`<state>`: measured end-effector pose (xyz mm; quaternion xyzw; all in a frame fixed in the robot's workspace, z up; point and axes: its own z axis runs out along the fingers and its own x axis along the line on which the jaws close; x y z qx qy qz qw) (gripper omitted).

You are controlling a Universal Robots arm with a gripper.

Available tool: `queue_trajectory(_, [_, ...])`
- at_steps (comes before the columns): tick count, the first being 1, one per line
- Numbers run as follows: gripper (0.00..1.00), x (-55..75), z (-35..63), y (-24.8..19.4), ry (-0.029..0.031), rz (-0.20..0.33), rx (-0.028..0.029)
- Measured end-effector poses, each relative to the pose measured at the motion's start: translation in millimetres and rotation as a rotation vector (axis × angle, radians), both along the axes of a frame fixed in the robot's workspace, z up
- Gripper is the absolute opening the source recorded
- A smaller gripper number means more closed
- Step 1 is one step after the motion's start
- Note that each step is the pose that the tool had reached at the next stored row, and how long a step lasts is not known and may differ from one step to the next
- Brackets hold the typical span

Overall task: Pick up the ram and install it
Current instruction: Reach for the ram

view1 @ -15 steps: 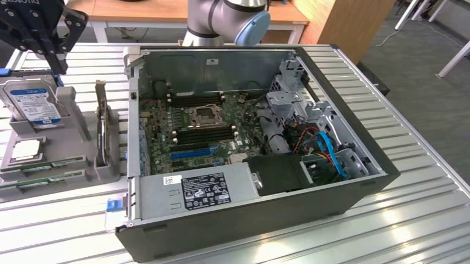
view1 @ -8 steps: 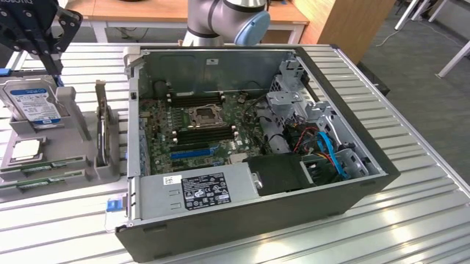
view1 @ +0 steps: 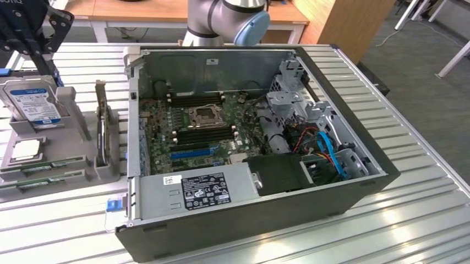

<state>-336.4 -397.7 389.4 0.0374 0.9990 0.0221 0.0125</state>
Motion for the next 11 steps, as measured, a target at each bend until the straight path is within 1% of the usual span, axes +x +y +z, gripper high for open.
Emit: queue_trajectory(11, [0.10,-15.3,-0.5,0.0,0.0000,0.000,0.0000])
